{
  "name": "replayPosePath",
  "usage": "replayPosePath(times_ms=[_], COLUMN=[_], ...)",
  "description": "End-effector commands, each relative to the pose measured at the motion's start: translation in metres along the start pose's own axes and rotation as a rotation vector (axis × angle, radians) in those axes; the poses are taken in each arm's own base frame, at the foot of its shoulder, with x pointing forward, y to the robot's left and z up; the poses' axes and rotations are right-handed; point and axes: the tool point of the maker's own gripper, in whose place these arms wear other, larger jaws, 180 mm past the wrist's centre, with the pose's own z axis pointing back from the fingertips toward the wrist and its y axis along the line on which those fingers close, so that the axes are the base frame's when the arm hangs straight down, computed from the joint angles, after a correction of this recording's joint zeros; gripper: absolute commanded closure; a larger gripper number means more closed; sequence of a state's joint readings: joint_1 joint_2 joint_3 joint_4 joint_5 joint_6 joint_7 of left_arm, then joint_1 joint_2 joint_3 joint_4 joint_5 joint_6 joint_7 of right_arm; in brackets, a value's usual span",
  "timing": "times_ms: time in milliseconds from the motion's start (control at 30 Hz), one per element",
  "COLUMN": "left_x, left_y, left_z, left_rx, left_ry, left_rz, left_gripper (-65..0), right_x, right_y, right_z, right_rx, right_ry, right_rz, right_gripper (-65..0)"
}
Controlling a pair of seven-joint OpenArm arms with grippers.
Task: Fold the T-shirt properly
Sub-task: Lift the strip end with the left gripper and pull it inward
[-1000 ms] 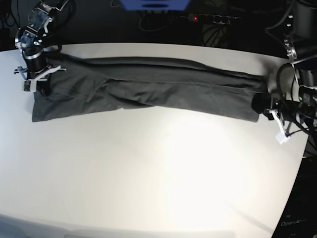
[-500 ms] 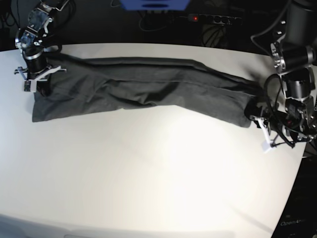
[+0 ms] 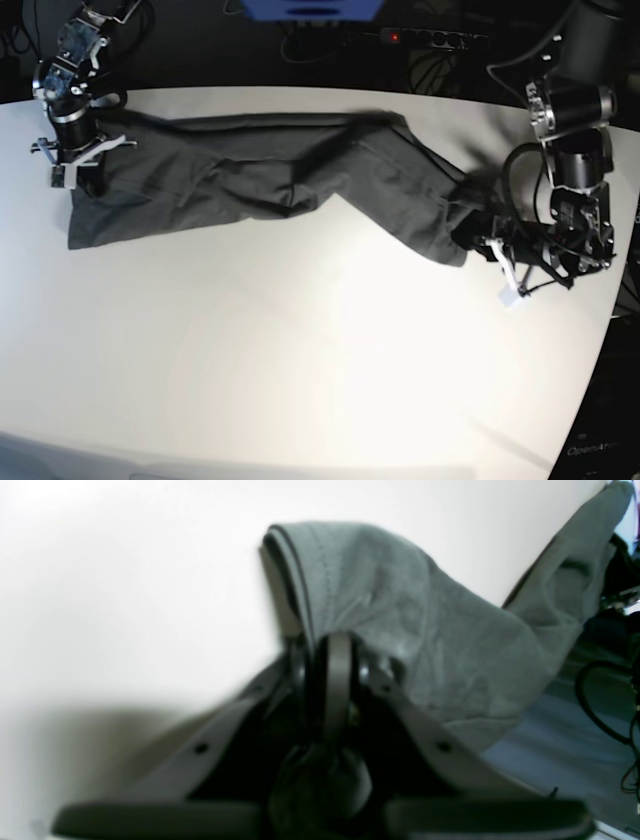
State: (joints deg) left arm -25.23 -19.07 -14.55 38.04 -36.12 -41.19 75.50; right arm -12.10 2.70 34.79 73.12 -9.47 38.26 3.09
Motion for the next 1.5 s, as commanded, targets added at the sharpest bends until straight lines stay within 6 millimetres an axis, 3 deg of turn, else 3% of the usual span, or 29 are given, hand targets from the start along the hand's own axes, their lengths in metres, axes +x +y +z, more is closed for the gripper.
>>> replayPosePath(times_ms=[0, 367, 567, 667, 833, 1000, 1333, 1467], left_x=[-0.058, -0.043, -0.051, -0.04, -0.016, -0.006, 0.008, 0.008], left_y=[0.027, 0.05, 0.067, 0.073, 0.061, 0.045, -0.006, -0.013], left_z=[-0.004, 0.035, 0.054, 0.07, 0.084, 0.085, 0.053, 0.049], left_rx=[0.131, 0.266, 0.337, 0.381, 0.448, 0.464, 0.255, 0.243], left_ry=[0.245, 0.209, 0.274, 0.257, 0.228, 0.19, 0.086, 0.107], left_rz=[0.01, -0.088, -0.124, -0.152, -0.296, -0.38, -0.4, -0.438], left_gripper=[-3.3, -3.3, -3.3, -3.3, -3.3, -3.3, -3.3, -3.3], right_x=[-0.046, -0.045, -0.044, -0.044, -0.043, -0.044, -0.045, -0.053], right_y=[0.016, 0.016, 0.016, 0.017, 0.028, 0.039, 0.041, 0.045], right_z=[0.004, 0.004, 0.003, 0.003, -0.001, -0.003, -0.005, -0.011], right_rx=[0.053, 0.053, 0.053, 0.055, 0.086, 0.122, 0.126, 0.14], right_ry=[0.209, 0.206, 0.206, 0.204, 0.205, 0.21, 0.217, 0.235], right_rz=[0.041, 0.041, 0.04, 0.041, 0.057, 0.077, 0.07, 0.047], right_gripper=[-0.6, -0.6, -0.6, -0.6, -0.6, -0.6, -0.6, -0.6])
